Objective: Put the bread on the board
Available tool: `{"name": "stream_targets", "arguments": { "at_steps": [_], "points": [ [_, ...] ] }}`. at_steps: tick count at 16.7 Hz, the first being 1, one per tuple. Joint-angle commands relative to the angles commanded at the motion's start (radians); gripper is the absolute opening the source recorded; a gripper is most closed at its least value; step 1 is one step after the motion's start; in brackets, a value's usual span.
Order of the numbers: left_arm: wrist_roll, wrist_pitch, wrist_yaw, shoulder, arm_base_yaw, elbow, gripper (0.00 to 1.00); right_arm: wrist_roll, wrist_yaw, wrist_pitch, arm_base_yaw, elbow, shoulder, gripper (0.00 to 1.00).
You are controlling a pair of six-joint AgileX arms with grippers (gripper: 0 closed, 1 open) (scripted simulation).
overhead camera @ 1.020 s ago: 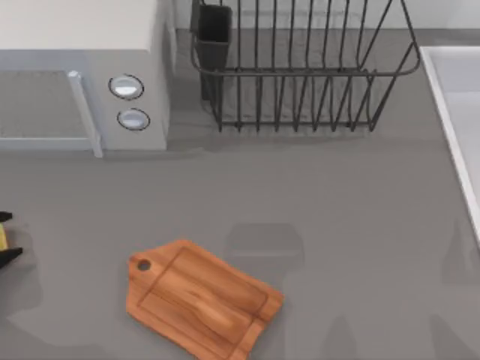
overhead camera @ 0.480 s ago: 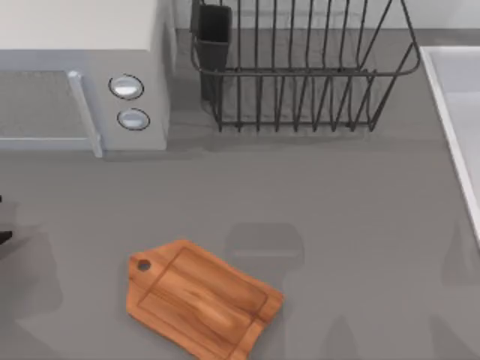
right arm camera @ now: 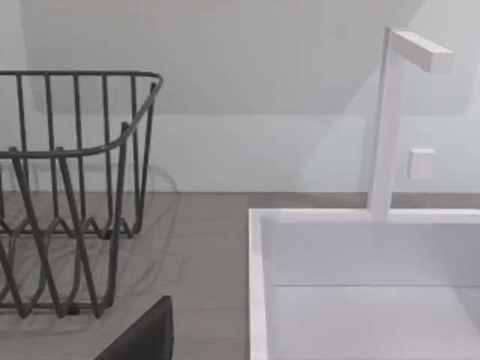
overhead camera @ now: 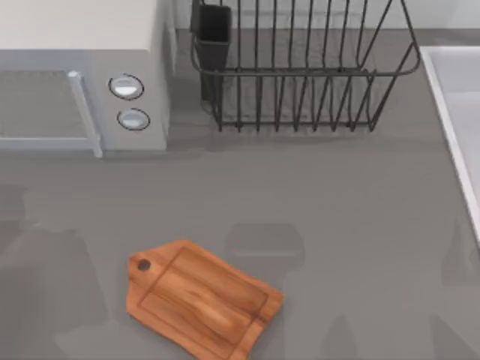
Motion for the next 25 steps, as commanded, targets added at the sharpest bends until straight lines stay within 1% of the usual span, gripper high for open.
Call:
{"name": "stream_targets", "arguments": {
  "at_steps": [6, 8, 10, 13, 18, 21, 23, 25],
  "points": [
    [-0.007, 0.010, 0.001, -0.004, -0.007, -0.005, 0.00, 0.000, 0.000, 0.000, 0.000, 0.000, 0.000, 1.00],
    [-0.044, 0.062, 0.004, -0.009, -0.042, -0.030, 0.00, 0.000, 0.000, 0.000, 0.000, 0.000, 0.000, 1.00],
    [-0.110, 0.156, 0.007, -0.019, -0.103, -0.072, 0.00, 0.000, 0.000, 0.000, 0.000, 0.000, 0.000, 1.00],
    [-0.255, 0.374, 0.014, -0.041, -0.231, -0.164, 0.00, 0.000, 0.000, 0.000, 0.000, 0.000, 0.000, 1.00],
    [-0.568, 0.850, 0.022, -0.099, -0.478, -0.358, 0.00, 0.000, 0.000, 0.000, 0.000, 0.000, 0.000, 1.00],
    [-0.765, 1.118, 0.017, -0.141, -0.605, -0.474, 0.00, 0.000, 0.000, 0.000, 0.000, 0.000, 0.000, 1.00],
    [-0.882, 1.260, 0.008, -0.166, -0.672, -0.542, 0.00, 0.000, 0.000, 0.000, 0.000, 0.000, 0.000, 1.00],
    [-0.976, 1.363, -0.003, -0.187, -0.722, -0.598, 0.00, 0.000, 0.000, 0.000, 0.000, 0.000, 0.000, 1.00]
  ]
}}
